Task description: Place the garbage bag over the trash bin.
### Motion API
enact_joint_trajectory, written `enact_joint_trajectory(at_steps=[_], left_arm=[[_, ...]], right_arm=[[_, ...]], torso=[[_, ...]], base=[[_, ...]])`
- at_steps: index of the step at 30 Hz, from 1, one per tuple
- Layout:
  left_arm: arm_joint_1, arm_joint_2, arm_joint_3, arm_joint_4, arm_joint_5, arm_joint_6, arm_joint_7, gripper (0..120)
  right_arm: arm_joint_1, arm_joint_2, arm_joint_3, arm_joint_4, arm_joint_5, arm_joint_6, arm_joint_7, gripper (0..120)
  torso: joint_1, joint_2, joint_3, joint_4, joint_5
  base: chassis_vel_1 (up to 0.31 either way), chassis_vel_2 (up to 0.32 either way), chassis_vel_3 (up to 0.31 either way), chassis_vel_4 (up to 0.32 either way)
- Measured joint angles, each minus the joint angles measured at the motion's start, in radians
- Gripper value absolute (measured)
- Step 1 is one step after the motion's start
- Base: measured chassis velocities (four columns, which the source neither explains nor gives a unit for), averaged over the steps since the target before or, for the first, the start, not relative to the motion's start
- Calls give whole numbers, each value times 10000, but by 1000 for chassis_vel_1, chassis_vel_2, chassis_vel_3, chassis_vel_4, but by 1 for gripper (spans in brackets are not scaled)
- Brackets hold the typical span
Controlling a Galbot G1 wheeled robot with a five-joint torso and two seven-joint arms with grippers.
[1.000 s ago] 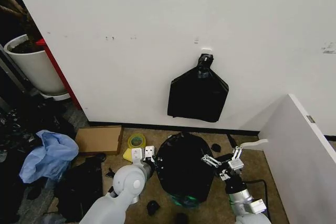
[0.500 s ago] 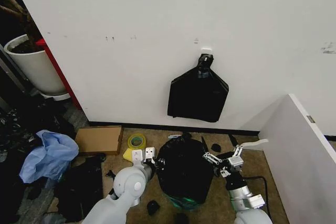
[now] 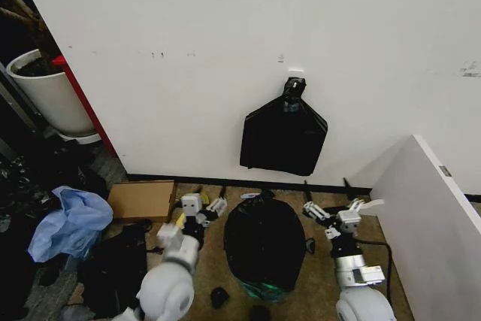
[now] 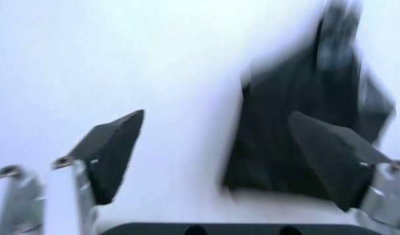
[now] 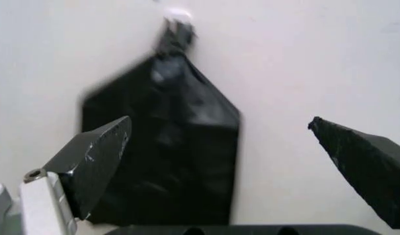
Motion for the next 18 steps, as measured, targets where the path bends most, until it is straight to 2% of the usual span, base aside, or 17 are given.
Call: enact_joint_trajectory(at_steps=[1, 3, 4, 7, 13, 18], left_arm=[[443, -80, -247, -45, 171, -710, 145, 98], [475, -87, -259, -50, 171, -750, 152, 98], [846, -184, -435, -153, -9, -1192, 197, 100], [996, -301, -586, -204, -512, -1566, 217, 100], [1112, -100, -472, -309, -1119, -1425, 322, 100], [1118, -205, -251, -300, -1134, -1226, 362, 100]], right_arm=[[-196, 152, 52, 137, -240, -432, 269, 100], [-224, 173, 57, 153, -262, -489, 294, 100], [-388, 318, 121, 241, -343, -871, 426, 100], [-469, 492, 465, 242, -271, -1525, 473, 100], [-1004, 755, 855, 434, 508, -2086, 668, 100], [-1614, 851, 855, 892, 297, -2191, 801, 100]], torso=[[0, 0, 0, 1, -2], [0, -1, 0, 1, -3], [-1, 0, 0, 1, -3], [0, 0, 0, 1, -4], [-1, 0, 0, 0, 0], [0, 0, 1, -1, -3]], base=[[0, 0, 0, 0], [0, 0, 0, 0], [0, 0, 0, 0], [0, 0, 0, 0], [0, 0, 0, 0], [0, 0, 0, 0]])
